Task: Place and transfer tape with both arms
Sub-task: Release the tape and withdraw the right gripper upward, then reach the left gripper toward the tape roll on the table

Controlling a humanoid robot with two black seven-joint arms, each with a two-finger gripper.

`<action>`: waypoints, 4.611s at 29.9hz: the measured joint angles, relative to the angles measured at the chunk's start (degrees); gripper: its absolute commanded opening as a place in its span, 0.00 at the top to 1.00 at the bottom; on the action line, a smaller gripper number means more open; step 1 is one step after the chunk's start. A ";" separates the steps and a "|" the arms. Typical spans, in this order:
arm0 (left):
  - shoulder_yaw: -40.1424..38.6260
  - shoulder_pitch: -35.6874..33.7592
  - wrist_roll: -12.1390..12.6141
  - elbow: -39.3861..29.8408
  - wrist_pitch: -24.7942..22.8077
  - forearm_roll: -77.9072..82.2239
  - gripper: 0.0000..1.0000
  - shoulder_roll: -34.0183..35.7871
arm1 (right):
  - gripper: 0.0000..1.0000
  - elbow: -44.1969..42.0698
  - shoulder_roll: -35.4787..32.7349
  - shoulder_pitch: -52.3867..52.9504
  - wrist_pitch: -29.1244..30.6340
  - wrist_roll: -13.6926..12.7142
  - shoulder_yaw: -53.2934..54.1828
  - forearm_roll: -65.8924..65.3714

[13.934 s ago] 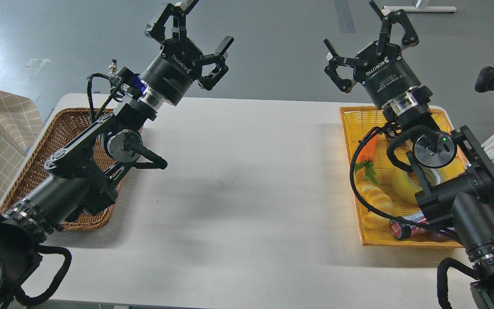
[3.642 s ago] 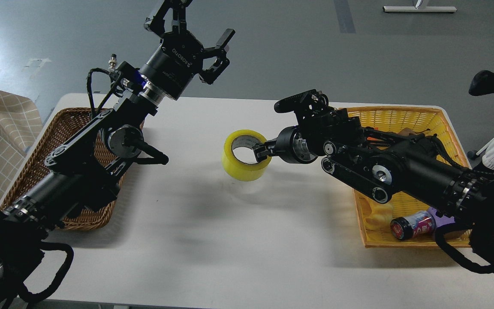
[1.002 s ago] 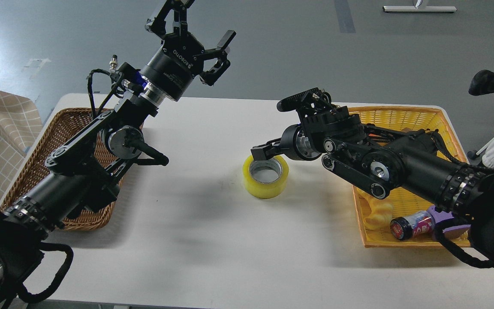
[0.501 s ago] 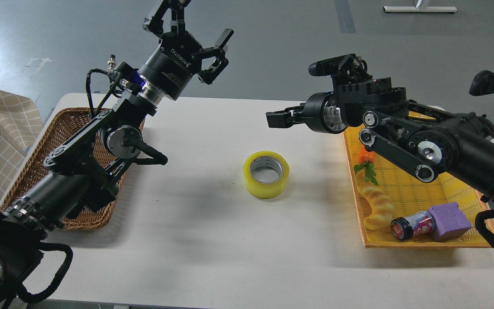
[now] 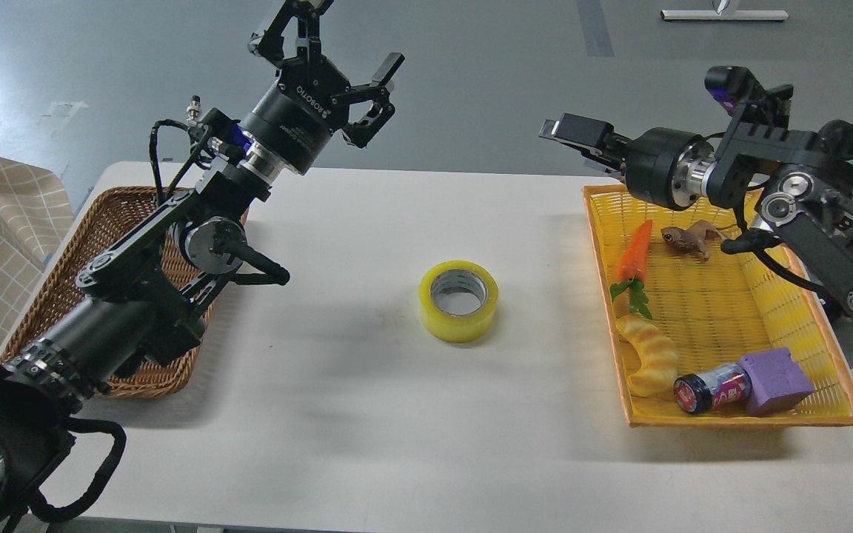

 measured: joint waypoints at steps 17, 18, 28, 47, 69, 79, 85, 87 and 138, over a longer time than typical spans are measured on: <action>0.85 0.16 0.00 1.00 0.00 0.50 0.02 0.15 | 0.00 -1.05 5.51 -10.49 -0.02 0.19 31.48 38.31; 0.84 0.15 0.00 1.01 0.00 0.61 0.02 0.12 | 0.00 -1.06 6.36 -10.92 -0.02 0.19 32.26 40.01; 0.63 0.05 -0.25 1.03 0.00 0.80 0.02 0.32 | 0.00 -1.12 10.30 -13.93 -0.02 -0.93 32.96 56.51; 0.53 -0.40 0.06 0.66 0.00 0.94 0.02 0.44 | 0.00 8.69 14.25 -19.41 0.02 -6.15 31.45 63.76; 10.63 -7.86 0.46 -0.23 11.93 36.67 0.02 -0.15 | 0.00 8.35 10.48 -23.35 0.01 -6.15 32.44 63.96; 25.20 -15.24 4.54 -0.06 18.49 42.63 0.02 0.57 | 0.00 8.25 10.43 -24.03 -0.01 -6.06 33.73 63.99; 30.92 -17.81 11.06 1.28 20.61 45.47 0.02 0.57 | 0.00 8.40 10.50 -24.10 -0.01 -6.06 34.32 63.99; 32.19 -18.03 14.22 1.85 20.67 45.74 0.02 0.58 | 0.00 8.40 10.48 -24.20 -0.01 -6.06 34.35 63.99; 58.52 -23.53 19.34 6.59 20.53 57.86 0.12 -4.34 | 0.00 8.17 11.31 -24.20 0.00 -5.98 34.61 63.99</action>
